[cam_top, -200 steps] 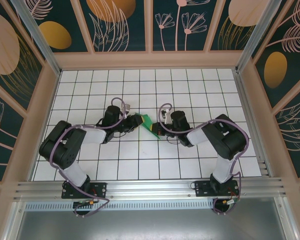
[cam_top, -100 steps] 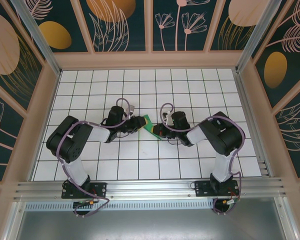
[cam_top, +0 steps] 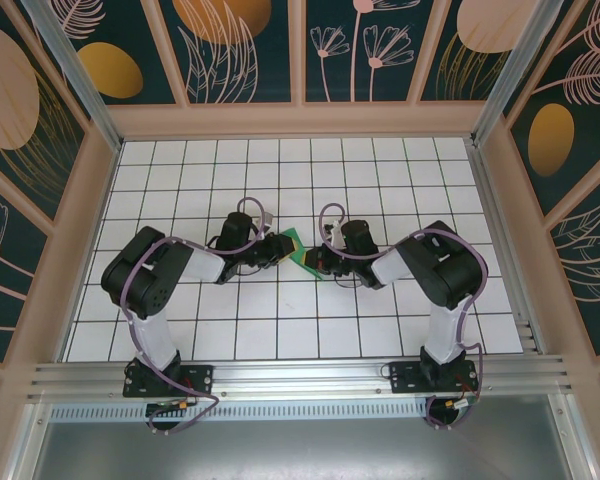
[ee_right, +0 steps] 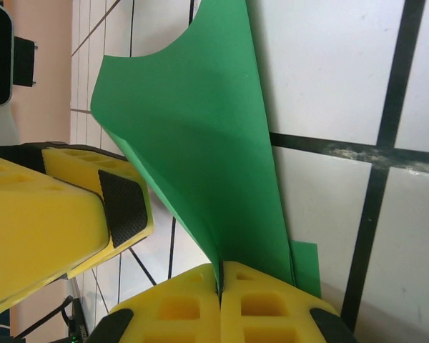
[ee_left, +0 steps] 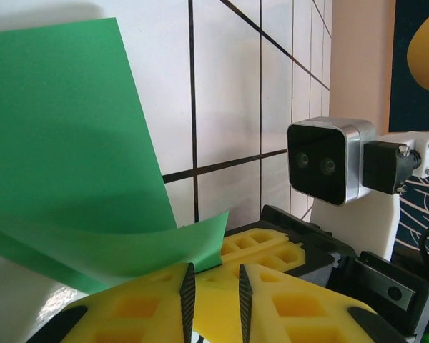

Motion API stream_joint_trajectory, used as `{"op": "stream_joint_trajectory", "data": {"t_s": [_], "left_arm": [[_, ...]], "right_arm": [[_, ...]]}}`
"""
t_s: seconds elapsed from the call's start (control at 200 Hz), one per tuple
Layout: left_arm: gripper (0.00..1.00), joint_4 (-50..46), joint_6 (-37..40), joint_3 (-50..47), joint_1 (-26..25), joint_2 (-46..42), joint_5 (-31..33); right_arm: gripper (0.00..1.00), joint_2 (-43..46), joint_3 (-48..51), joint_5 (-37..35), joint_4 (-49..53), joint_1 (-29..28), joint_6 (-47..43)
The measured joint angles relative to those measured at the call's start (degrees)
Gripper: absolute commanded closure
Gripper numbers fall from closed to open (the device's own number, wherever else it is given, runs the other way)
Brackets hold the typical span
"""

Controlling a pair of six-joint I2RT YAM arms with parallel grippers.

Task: Fold a paper plane with a square sheet of paper (pick it up from the middle)
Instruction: Fold the wing for the fifth time at the center of the table.

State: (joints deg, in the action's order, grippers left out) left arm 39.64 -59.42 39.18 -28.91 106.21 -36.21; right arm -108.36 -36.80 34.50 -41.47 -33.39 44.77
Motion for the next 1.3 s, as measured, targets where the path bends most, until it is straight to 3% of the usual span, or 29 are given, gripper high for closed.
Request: {"op": "stream_joint_trajectory", "data": {"t_s": [0.385, 0.991, 1.301], "left_arm": [[0.79, -3.1, -0.4, 1.8, 0.0, 1.6, 0.7], [0.82, -10.1, -0.3, 4.7, -0.2, 3.1, 3.2], [0.82, -10.2, -0.3, 4.7, -0.2, 3.1, 3.2]], "right_arm": [[0.96, -0.5, -2.1, 1.0, 3.4, 0.1, -2.5], [0.8, 2.2, -4.4, 1.6, 12.5, 0.1, -4.4], [0.89, 3.7, -4.6, 1.6, 17.7, 0.1, -6.2]]}}
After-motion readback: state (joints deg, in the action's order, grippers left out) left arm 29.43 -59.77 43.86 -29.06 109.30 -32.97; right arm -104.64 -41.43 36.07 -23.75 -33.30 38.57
